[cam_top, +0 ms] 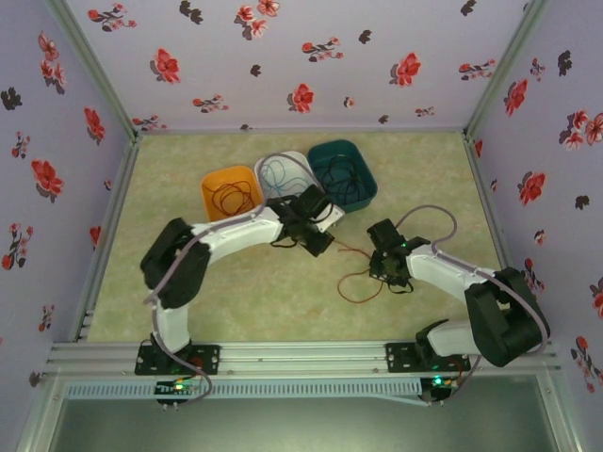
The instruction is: Untangle the cables
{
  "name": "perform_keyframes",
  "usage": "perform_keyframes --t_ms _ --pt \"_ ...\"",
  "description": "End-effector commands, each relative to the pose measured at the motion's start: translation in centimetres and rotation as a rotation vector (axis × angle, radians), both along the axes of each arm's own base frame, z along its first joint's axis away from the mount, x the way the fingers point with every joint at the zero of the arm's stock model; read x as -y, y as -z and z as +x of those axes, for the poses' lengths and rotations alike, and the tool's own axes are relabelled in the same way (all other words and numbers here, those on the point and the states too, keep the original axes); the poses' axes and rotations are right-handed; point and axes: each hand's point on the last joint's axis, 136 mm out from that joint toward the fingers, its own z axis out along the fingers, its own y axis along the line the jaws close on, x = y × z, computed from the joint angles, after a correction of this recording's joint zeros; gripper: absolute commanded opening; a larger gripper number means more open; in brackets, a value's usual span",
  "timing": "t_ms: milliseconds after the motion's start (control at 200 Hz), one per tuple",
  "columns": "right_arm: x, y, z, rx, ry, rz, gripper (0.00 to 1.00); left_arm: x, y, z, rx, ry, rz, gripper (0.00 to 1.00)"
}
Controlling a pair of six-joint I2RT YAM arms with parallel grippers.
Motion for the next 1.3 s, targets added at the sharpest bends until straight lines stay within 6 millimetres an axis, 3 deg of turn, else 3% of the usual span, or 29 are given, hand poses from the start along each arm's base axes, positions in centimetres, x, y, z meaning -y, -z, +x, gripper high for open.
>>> perform_keyframes --t_ms 0,180,295,400,580,720,905,1140,1215,1295 --pt "-0.1 1.3 0.0 -0.011 0.005 0.003 0.21 0.1 -6.3 0.1 0.096 -0.021 -0.128 0.0" --pt "0.0 1.3 0.3 -0.003 -0.001 -0.006 0.14 -1.0 -11.0 -0.8 0.158 -0.016 -0.202 0.0" --pt "-0.2 0.7 0.8 0.021 -0.009 -0.003 0.05 -1.8 -13.6 -1.3 0.198 -0.018 -0.245 0.0" --pt "0.0 -0.2 1.1 0.042 -0.018 -0.018 0.04 -3.1 -16.1 -1.3 0.266 -0.045 -0.264 0.0" --pt "0.9 -2.3 1.5 0.094 -0.027 -0.06 0.05 -7.0 -20.8 -0.6 0.42 -0.161 -0.277 0.0" --pt "1.8 -4.1 1.9 0.126 -0.039 -0.114 0.13 -11.2 -24.0 0.5 0.491 -0.3 -0.306 0.0" --pt "2.3 -6.4 2.6 0.194 -0.053 -0.142 0.16 -14.2 -25.8 0.5 0.529 -0.368 -0.341 0.0" --pt "2.0 -8.4 3.4 0.246 -0.074 -0.131 0.16 -17.2 -25.8 1.0 0.54 -0.468 -0.309 0.0" --pt "1.4 -8.8 3.6 0.256 -0.086 -0.106 0.16 -18.5 -25.8 1.3 0.539 -0.512 -0.309 0.0" --pt "0.0 -9.6 4.0 0.285 -0.123 -0.032 0.09 -19.3 -25.6 1.5 0.535 -0.533 -0.3 0.0"
